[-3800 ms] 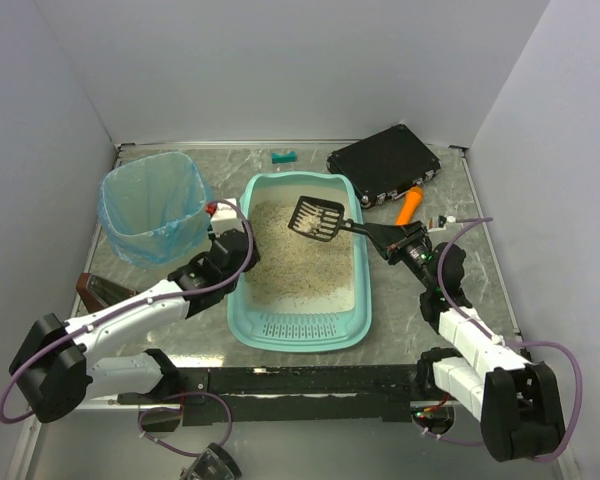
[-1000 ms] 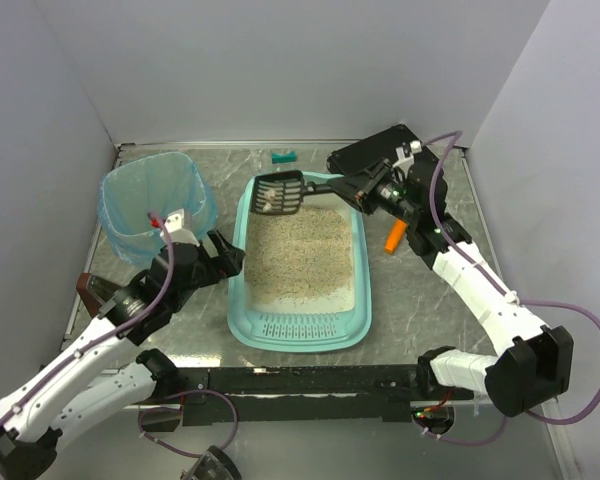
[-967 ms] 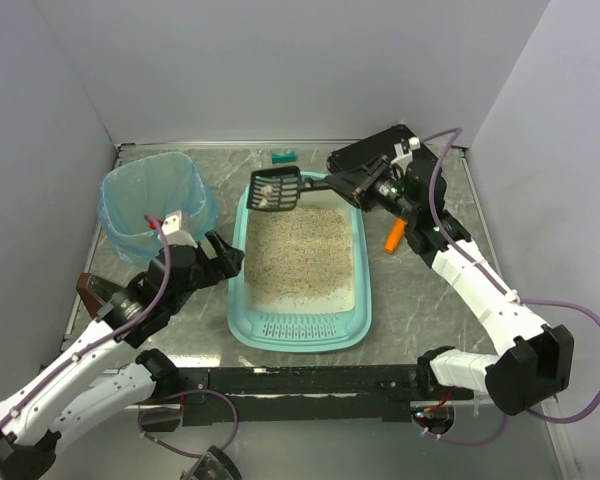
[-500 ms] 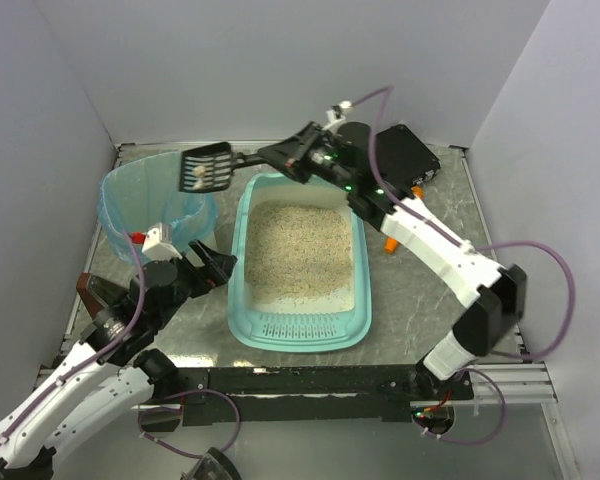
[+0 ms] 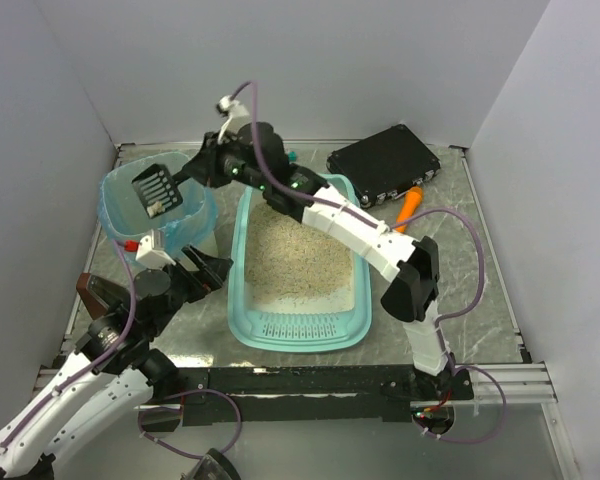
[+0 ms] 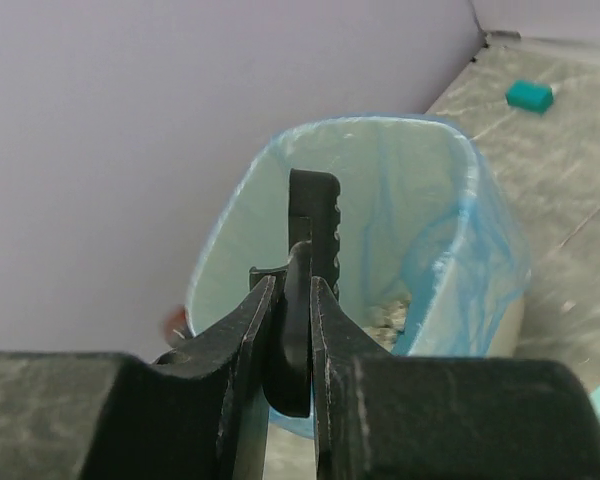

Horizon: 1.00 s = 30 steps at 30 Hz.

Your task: Clean the litter box

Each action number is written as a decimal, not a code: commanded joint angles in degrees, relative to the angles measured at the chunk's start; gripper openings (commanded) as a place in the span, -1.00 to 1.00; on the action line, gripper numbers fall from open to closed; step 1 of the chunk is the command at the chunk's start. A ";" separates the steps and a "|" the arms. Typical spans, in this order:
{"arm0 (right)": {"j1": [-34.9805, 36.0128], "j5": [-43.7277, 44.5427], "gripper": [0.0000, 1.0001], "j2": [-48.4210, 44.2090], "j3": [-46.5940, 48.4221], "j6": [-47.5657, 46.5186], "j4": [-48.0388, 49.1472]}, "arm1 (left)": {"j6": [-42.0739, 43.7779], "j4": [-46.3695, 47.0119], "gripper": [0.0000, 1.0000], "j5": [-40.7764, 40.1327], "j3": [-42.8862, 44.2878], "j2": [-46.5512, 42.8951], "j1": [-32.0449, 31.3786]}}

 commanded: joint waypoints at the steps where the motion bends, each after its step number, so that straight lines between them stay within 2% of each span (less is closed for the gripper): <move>1: 2.89 -3.45 -1.00 -2.53 0.80 -24.04 8.52 | 0.23 3.33 0.94 0.45 -0.63 1.63 0.13; 6: 3.16 -5.39 -1.00 -8.67 -5.62 -33.87 14.25 | 2.42 3.94 0.94 0.89 1.03 4.62 0.13; 8: 3.16 -3.56 -1.00 -10.17 -6.60 -32.85 16.27 | 3.21 4.64 0.94 1.33 1.04 5.15 0.13; 14: 2.46 -2.92 -0.98 -14.99 -5.64 -18.72 11.71 | 3.48 7.02 0.94 2.39 0.51 6.65 0.04; 20: 0.01 0.85 -1.00 -23.96 -15.30 -7.65 14.70 | 3.83 7.46 0.94 3.00 1.47 8.41 0.04; 24: -5.79 -4.06 -1.00 -27.31 -20.30 4.31 12.85 | 3.57 7.37 0.94 2.39 1.65 8.23 0.04; 26: -8.95 -11.17 -1.00 -29.68 -23.55 11.85 14.95 | 3.30 6.67 0.94 1.86 2.09 8.06 0.04; 28: -12.48 -17.05 -1.00 -31.44 -29.18 14.35 20.29 | 3.30 6.58 0.94 1.34 2.61 7.97 0.04; 30: -13.88 -16.91 -1.00 -34.25 -32.61 14.01 19.63 | 3.30 5.88 0.94 0.46 3.05 8.23 0.13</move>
